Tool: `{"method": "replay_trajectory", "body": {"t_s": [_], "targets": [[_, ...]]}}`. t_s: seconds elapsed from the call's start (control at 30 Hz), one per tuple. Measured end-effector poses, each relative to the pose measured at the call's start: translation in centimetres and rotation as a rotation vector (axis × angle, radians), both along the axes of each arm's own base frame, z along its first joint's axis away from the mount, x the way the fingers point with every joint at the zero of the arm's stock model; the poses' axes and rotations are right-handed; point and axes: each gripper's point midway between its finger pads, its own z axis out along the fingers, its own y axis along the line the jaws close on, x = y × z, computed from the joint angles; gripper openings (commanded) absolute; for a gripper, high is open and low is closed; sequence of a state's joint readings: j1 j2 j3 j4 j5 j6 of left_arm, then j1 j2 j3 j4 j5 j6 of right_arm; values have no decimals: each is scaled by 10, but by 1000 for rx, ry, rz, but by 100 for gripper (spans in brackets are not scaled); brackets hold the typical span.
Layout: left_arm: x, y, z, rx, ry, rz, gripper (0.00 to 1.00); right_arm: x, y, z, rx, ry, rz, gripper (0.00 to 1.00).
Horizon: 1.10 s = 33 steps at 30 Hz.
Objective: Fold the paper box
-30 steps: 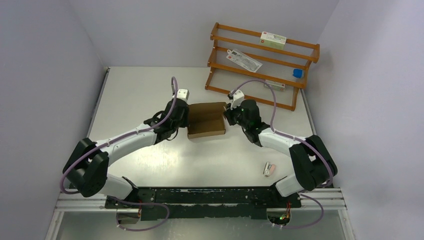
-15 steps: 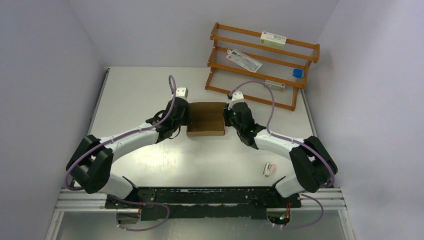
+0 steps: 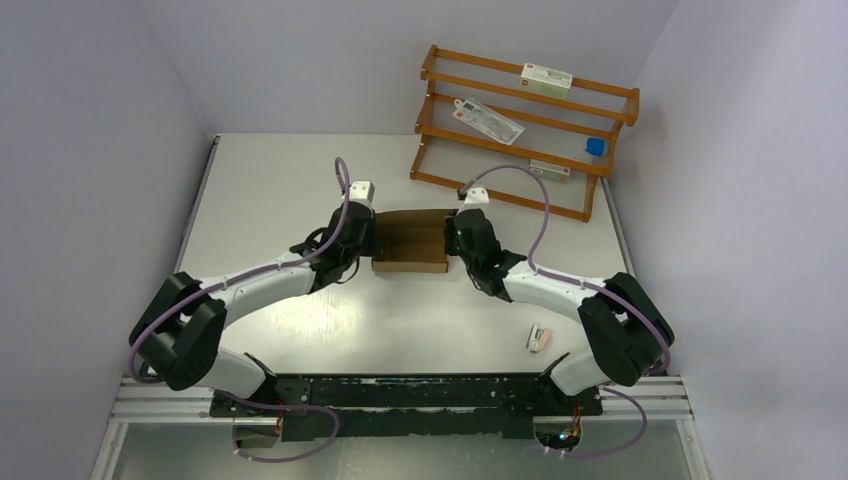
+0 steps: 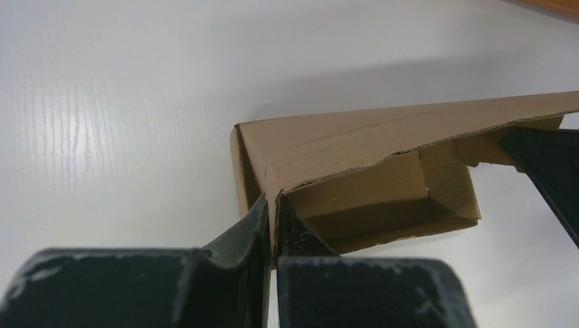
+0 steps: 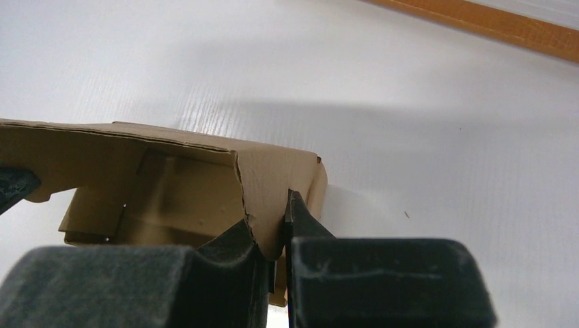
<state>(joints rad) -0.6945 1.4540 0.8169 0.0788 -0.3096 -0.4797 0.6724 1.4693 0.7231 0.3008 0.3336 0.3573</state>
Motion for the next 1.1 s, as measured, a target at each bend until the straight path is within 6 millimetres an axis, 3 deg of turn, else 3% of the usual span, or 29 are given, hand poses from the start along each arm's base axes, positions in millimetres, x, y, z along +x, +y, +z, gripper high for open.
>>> {"method": "replay_trajectory", "body": {"t_s": [0.47, 0.6, 0.87, 1.1], "targets": [[-21, 16, -24, 57, 16, -36, 9, -28, 12, -25, 8, 12, 72, 22], [-29, 20, -33, 74, 31, -45, 9, -39, 16, -28, 29, 28, 106, 37], [-35, 23, -41, 88, 45, -49, 9, -53, 15, -13, 88, 13, 133, 65], [-36, 21, -46, 101, 51, -51, 10, -61, 13, 19, 161, -23, 143, 88]]}}
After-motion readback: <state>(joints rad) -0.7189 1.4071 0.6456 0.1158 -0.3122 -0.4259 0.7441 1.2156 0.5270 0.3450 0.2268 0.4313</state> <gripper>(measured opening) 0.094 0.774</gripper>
